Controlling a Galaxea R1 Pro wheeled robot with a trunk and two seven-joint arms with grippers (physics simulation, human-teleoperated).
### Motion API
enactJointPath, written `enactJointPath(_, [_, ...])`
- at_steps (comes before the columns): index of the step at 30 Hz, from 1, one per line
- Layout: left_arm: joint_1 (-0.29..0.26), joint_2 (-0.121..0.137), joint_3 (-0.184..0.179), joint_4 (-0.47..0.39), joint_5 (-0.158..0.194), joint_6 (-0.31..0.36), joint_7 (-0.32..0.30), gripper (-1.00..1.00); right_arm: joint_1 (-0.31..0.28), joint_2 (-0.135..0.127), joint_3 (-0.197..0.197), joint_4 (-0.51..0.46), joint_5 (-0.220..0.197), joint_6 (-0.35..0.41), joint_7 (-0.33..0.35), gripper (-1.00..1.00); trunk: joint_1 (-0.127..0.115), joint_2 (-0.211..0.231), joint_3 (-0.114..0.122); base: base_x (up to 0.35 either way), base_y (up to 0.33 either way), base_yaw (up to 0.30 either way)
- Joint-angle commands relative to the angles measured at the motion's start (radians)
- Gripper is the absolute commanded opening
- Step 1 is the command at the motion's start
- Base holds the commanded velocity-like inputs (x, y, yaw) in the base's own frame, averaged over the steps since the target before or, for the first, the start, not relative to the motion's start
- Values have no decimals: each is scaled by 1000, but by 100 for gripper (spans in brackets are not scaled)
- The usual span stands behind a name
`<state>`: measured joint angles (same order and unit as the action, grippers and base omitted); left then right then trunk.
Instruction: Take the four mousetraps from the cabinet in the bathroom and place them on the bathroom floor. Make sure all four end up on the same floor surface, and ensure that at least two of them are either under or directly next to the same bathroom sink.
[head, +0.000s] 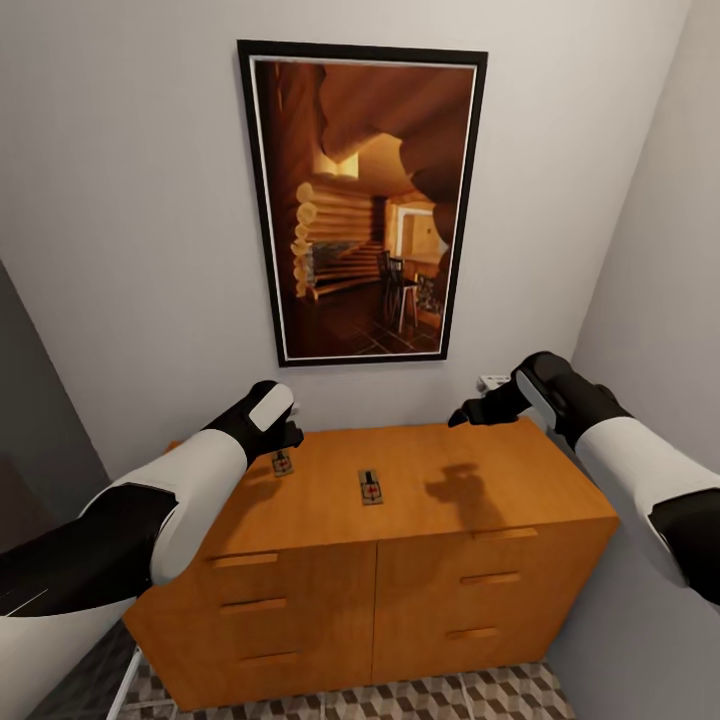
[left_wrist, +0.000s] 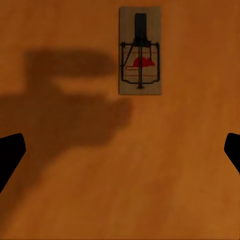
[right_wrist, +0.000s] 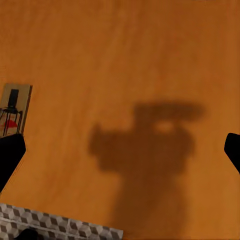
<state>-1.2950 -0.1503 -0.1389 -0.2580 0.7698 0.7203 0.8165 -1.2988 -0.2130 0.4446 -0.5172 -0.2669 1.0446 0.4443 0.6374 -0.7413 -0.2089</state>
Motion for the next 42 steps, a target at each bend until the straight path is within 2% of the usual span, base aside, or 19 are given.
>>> enactJointPath(1, [-1, 1, -8, -1, 10, 5, 7, 100, -2, -2, 8, -8, -8, 3, 1, 100, 4, -9, -5, 0, 0, 0])
enactJointPath(10, [0, 2, -9, 0, 10, 7, -1, 100, -18, -9, 8, -39, -9, 3, 15, 100, 39, -72, -33, 0, 0, 0])
enactJointPath(25, [0, 4, -9, 2, 8, 8, -34, 100, -32, -12, 8, -45, -9, 3, 19, 100, 96, -177, -80, 0, 0, 0])
enactJointPath(42, [0, 4, -10, 3, 8, 8, -39, 100, -33, -12, 9, -46, -9, 3, 19, 100, 161, -296, -133, 0, 0, 0])
